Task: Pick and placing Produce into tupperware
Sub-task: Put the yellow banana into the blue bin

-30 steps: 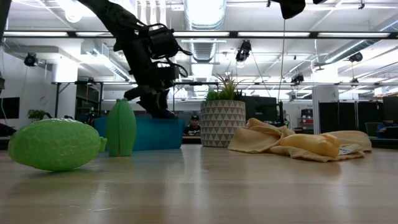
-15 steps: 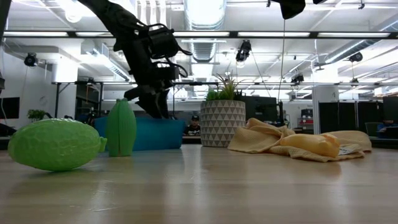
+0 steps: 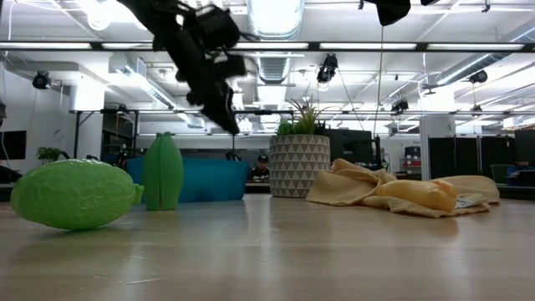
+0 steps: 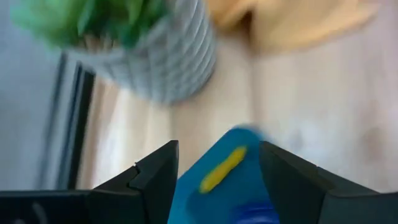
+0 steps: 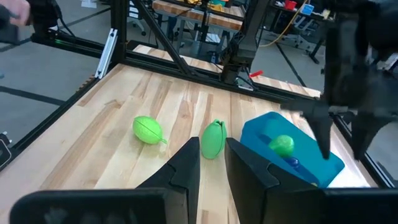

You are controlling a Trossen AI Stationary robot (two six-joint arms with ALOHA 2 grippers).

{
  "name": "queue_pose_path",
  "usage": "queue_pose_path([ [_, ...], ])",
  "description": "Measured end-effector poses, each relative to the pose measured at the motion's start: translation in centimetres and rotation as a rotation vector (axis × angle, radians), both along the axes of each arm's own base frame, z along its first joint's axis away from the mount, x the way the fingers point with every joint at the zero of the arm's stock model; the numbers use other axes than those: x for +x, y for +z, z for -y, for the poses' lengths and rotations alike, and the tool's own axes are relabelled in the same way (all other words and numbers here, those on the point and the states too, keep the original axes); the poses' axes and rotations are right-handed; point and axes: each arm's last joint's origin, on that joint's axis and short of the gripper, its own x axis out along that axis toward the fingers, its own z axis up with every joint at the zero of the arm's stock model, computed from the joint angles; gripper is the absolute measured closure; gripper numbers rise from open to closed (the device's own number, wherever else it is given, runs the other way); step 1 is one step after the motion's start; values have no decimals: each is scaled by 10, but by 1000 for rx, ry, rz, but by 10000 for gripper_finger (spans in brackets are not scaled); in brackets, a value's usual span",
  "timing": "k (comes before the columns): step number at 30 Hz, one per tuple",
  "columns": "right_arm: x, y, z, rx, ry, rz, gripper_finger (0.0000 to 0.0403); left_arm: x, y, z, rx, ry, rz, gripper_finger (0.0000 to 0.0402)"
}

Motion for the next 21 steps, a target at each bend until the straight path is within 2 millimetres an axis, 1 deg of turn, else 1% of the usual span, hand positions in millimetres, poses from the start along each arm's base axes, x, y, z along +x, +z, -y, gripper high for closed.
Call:
queue_pose_path([
  [4,0,0,0,-4,1,0,335,-10,27,10,-156,-72,244,196],
  [6,0,0,0,-9,2,1,335,-16,42,19,-207,-131,362,196],
  [8,0,0,0,-21,5,2,335,-24,53,29,-223,-168,455,196],
  [11,0,0,0,-24,6,2,335,-38,66,49,-191,-227,554,196],
  [15,0,0,0,-25,6,2,335,-60,70,84,-119,-260,646,196],
  [19,1,3,0,-14,6,33,335,-85,61,120,-34,-265,723,196],
  [21,1,5,-1,-7,9,52,335,-98,56,133,-17,-260,763,196],
])
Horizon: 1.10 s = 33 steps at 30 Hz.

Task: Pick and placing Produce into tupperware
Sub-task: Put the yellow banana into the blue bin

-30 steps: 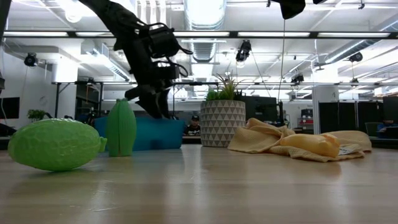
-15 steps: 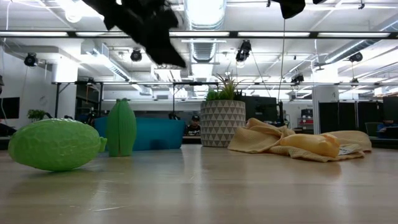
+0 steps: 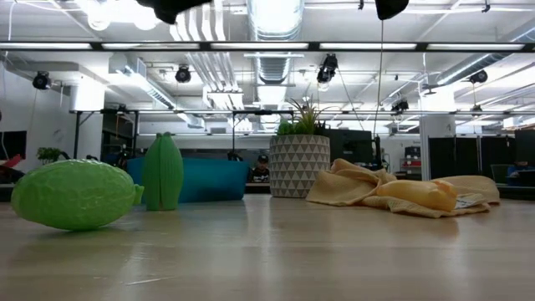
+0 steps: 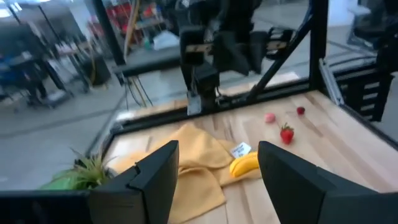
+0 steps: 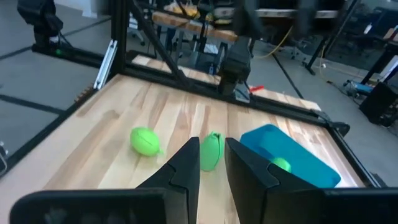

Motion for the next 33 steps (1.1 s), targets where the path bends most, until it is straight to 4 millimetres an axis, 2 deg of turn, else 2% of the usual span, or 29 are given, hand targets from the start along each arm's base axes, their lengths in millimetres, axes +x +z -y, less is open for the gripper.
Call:
queue_pose_path([
  [6,0,0,0,2,1,2,335,-32,-19,18,-4,84,36,196],
  [12,0,0,0,17,-1,-2,335,-44,-33,20,-68,64,40,196],
  [16,0,0,0,24,-1,-3,335,-42,-44,21,-59,64,2,196],
  [23,0,0,0,20,-2,-3,335,-31,-50,25,-50,53,-25,196],
  [28,0,0,0,20,-4,-3,335,-21,-53,28,-115,58,-8,196],
  [33,0,0,0,12,-2,-2,335,-14,-53,30,5,55,18,196],
])
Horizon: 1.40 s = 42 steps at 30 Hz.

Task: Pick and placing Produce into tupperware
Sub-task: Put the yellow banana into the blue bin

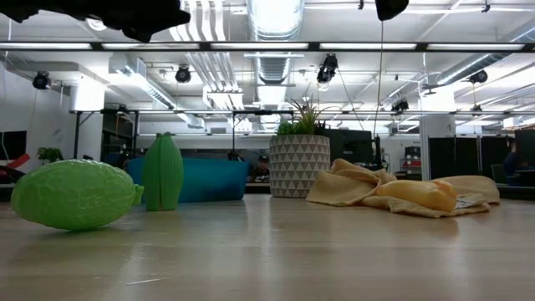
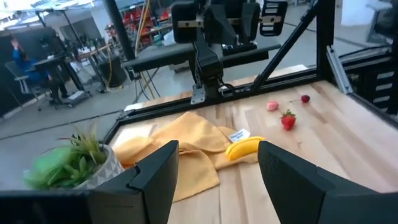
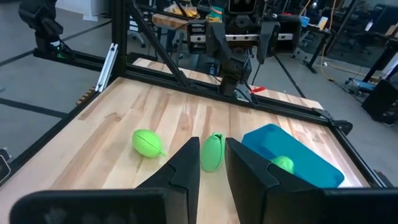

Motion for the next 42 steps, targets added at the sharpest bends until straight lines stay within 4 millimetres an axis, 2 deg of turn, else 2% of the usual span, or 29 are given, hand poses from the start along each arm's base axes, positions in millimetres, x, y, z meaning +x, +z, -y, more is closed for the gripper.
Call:
queue_pose_path([
  [9,0,0,0,-11,2,0,335,1,4,0,9,-1,23,196],
  [15,1,5,-1,94,-4,4,335,-1,5,0,7,0,29,196],
  [21,1,5,-1,85,22,2,332,1,3,0,12,0,15,196],
  [24,0,4,-3,102,73,-18,305,2,2,0,14,0,9,196],
  [27,-1,3,-5,114,141,-37,256,2,2,0,14,1,10,196],
  [30,1,1,-6,117,139,-38,201,1,2,0,14,1,10,196],
  [33,1,2,-5,116,134,-26,163,1,2,0,13,1,10,196],
  [37,1,2,-5,115,135,-29,140,1,2,0,13,1,10,196],
  [42,1,2,-5,162,122,-36,138,1,2,0,14,1,8,196],
])
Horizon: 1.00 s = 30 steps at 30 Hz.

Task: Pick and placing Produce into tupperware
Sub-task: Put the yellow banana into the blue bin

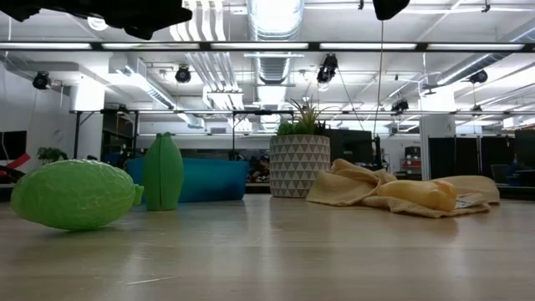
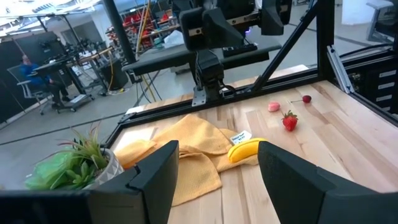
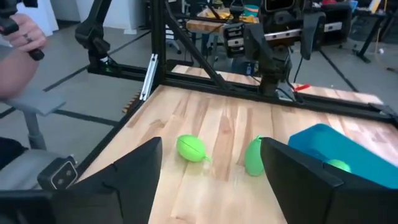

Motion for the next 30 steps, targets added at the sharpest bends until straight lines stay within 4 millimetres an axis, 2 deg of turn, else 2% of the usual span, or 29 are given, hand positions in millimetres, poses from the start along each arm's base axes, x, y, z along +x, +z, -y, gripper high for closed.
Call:
queue_pose_path([
  [7,-1,-4,2,107,-76,-64,151,0,-1,0,3,0,-7,196],
  [17,-5,-20,5,232,-233,-248,161,0,-1,0,3,0,-8,196],
  [30,2,-41,4,421,-395,-395,165,0,-1,0,3,0,-7,196],
])
